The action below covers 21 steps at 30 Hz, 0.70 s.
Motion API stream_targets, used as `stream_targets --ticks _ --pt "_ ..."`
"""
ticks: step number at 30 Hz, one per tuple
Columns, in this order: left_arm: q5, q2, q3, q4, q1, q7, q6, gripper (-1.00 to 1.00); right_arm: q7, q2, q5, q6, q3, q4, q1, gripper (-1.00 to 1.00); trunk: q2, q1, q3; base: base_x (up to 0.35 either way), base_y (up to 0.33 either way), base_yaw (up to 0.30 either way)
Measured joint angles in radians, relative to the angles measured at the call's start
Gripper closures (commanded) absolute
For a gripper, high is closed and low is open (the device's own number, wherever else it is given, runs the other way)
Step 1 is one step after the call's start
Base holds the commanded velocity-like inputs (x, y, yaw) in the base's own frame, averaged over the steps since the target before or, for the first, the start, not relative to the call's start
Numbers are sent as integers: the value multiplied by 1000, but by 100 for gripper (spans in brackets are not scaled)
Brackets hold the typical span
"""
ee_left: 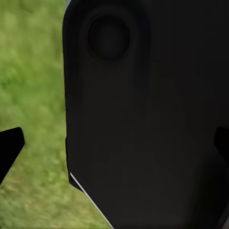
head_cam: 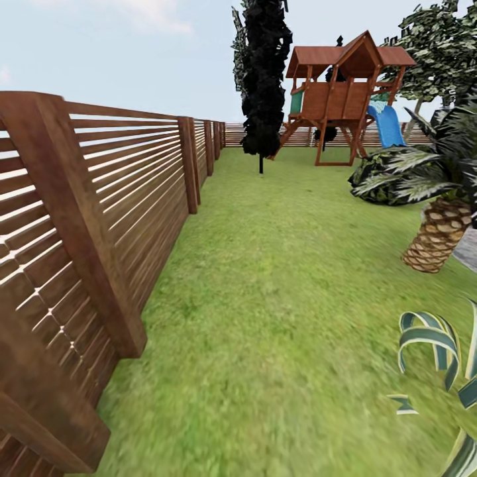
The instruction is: Take the three Easter eggs out of the wicker basket on the lawn in the garden, then place them on the lawn next to a single tree (choose any tree) so that all three eggs are next to the same tree and none are left in the basket.
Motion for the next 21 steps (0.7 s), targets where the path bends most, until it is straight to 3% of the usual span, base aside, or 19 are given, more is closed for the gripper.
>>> stream_targets --ticks 11,21 --pt "0 0 0 0 0 0 0 -100 0 0 0 0 1 0 0 -100 0 0 0 327 77 -11" --pt "0 0 0 0 0 0 0 -100 0 0 0 0 1 -1 0 -100 0 0 0 327 77 -260"
